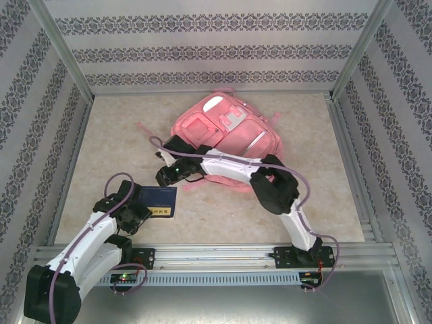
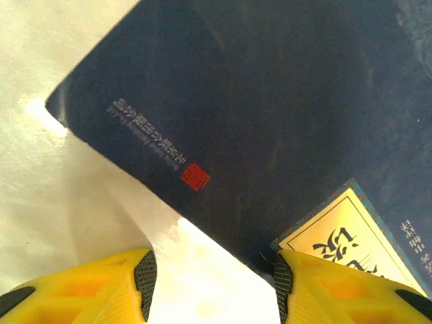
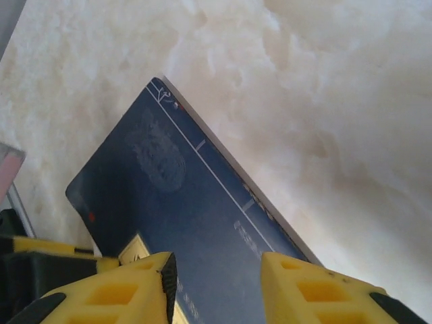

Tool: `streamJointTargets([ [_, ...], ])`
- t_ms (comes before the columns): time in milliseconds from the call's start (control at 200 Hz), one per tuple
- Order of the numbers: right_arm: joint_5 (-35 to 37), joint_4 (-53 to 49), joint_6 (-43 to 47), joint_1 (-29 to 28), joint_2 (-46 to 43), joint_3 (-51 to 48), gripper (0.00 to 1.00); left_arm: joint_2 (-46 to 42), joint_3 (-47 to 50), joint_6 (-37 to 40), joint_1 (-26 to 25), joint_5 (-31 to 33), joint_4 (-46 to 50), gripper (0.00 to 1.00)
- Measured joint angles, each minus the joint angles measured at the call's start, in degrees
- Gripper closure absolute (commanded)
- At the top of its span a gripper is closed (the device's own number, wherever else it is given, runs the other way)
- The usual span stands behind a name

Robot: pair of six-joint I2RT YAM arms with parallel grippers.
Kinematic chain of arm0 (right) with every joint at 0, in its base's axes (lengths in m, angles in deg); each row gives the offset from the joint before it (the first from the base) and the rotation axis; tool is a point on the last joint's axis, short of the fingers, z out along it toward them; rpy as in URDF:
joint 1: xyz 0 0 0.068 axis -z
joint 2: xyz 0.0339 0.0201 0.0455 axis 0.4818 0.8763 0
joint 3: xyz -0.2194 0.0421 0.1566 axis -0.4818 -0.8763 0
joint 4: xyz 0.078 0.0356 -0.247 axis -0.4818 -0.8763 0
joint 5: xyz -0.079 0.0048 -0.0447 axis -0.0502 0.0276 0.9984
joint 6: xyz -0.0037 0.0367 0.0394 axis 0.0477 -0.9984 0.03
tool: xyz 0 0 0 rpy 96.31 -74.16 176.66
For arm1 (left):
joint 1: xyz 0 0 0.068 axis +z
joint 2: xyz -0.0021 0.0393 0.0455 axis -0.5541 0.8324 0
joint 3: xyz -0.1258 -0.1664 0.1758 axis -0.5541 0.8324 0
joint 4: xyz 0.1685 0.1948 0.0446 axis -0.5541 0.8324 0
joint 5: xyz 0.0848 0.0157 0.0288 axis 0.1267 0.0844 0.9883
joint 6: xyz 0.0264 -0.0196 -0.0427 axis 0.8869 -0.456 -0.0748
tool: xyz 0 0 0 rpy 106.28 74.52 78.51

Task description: Pack the student bag

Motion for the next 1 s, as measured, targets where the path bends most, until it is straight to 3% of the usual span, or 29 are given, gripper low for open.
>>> streamJointTargets([
  [240,-1.18,-9.33,3.56,-0.20,11.63,13.99,0.53,-0.50,1.40,-2.82,0.85,-0.39,-1.36,0.49],
  [515,-4.09,-13.29,6.27,-0.15,14.16,16.59,0.52,-0.76,1.62,-3.37,1.05,-0.59,-1.49,0.49],
  [854,-11.93,-5.73,7.58,-0.02,4.96,-1.92,0.54,-0.98,1.64,-2.49,1.07,-1.09,-1.46,0.51],
  [999,-16.87,-1.64,6.45,-0.02,1.57,-9.44,0.54,0.22,1.07,-0.66,1.44,-1.73,-1.11,0.58],
])
